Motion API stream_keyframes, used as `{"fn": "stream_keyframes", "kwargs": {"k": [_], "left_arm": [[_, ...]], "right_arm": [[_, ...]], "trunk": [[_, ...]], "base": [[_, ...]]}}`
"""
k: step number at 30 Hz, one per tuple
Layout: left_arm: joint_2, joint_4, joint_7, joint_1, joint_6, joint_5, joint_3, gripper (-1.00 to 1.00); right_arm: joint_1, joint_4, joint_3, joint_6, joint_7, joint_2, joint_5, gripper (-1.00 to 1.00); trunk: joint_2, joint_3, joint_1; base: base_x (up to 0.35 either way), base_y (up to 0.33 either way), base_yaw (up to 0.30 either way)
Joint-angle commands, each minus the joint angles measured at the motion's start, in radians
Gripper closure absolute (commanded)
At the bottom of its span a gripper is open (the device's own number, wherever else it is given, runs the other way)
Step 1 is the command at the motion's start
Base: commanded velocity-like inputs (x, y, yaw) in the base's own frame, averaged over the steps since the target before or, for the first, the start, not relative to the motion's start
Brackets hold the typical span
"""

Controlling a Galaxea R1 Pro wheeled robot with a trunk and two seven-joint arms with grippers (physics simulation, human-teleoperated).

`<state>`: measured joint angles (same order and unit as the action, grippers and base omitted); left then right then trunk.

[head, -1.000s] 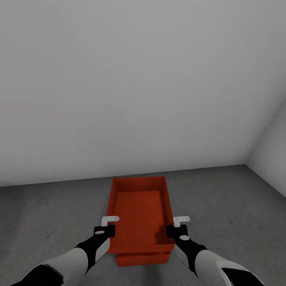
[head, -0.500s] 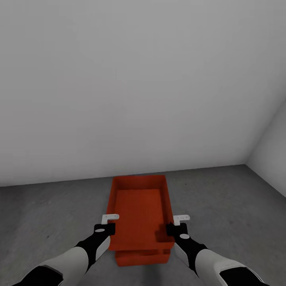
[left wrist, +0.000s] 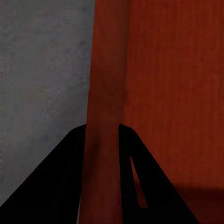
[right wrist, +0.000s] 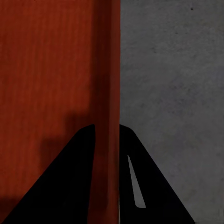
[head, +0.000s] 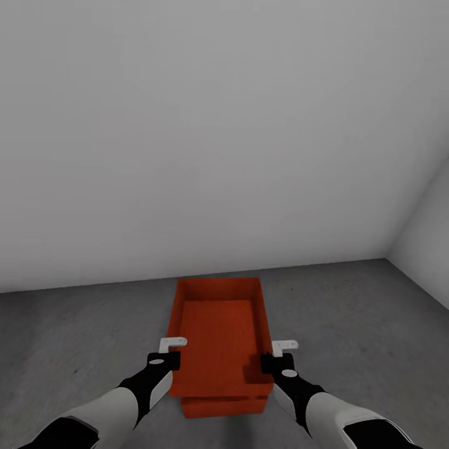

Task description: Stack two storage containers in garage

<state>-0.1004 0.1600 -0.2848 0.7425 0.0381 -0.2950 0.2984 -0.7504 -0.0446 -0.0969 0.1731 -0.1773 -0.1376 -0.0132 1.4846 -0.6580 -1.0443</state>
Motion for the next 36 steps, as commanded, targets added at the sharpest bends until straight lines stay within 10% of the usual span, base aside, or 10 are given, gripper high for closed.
{"fn": "stream_keyframes", "kwargs": {"k": [1, 36], "left_arm": [[0.001, 0.004, -0.011, 0.001, -0.037, 0.017, -0.021, 1.0], [-0.001, 0.007, -0.009, 0.001, -0.037, 0.016, -0.021, 1.0]], "right_arm": [[0.0, 0.004, -0.024, 0.001, -0.007, 0.0, -0.008, 1.0], [0.0, 0.005, -0.024, 0.003, -0.008, 0.001, -0.007, 1.0]], "trunk": [[0.0, -0.001, 0.0], [0.0, -0.001, 0.0]], "base": [[0.0, 0.0, 0.137], [0.0, -0.067, 0.028]]}}
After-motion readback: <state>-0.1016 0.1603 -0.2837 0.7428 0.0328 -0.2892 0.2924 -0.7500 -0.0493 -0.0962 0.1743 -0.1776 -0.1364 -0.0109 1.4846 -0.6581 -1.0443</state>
